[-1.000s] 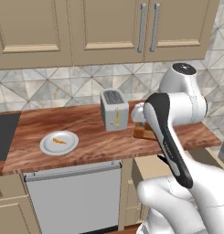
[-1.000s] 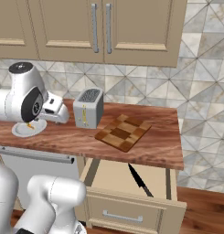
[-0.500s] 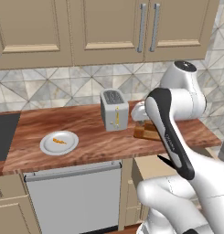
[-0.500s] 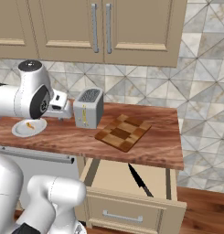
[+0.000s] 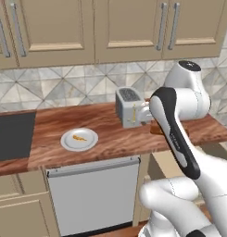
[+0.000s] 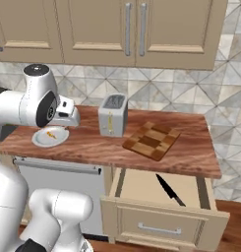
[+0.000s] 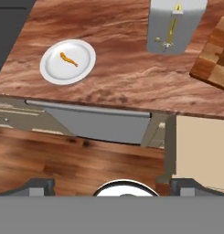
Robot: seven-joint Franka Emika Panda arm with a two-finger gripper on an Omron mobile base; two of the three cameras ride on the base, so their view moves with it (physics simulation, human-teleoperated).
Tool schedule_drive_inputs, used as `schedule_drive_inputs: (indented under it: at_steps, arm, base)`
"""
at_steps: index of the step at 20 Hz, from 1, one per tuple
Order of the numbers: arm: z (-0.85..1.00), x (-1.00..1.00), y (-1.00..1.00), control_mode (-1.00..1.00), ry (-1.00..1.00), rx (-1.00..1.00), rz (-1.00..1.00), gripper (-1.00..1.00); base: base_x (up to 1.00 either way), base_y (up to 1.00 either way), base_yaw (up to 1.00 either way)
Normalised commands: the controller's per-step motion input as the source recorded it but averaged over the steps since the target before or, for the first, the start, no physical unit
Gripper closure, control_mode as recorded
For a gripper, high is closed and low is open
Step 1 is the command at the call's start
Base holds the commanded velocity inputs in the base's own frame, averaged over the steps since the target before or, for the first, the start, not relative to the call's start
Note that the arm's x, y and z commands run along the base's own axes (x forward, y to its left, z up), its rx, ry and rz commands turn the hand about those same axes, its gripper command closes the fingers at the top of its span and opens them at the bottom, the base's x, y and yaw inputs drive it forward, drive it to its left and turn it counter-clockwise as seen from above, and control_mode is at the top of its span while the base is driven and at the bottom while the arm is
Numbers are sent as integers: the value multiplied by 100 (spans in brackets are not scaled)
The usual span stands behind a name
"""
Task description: Pick up the knife from the drawer and place it on the cutting board. Then place the meat from the plate to the cutting board.
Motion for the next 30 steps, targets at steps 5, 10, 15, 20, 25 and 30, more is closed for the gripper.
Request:
schedule_drive_inputs:
  at_steps: [5, 10, 15, 20, 25, 30]
  arm:
    - [0, 0, 0, 100, 0, 0, 0, -100]
    - [0, 0, 0, 100, 0, 0, 0, -100]
    - [0, 0, 0, 100, 0, 0, 0, -100]
    - [0, 0, 0, 100, 0, 0, 0, -100]
    - [0, 0, 0, 100, 0, 0, 0, -100]
    - [0, 0, 0, 100, 0, 0, 0, -100]
  base:
    - [-40, 83, -14]
    - [7, 16, -30]
    - [9, -10, -40]
    - [1, 18, -40]
    - [-7, 44, -36]
    - [-2, 44, -26]
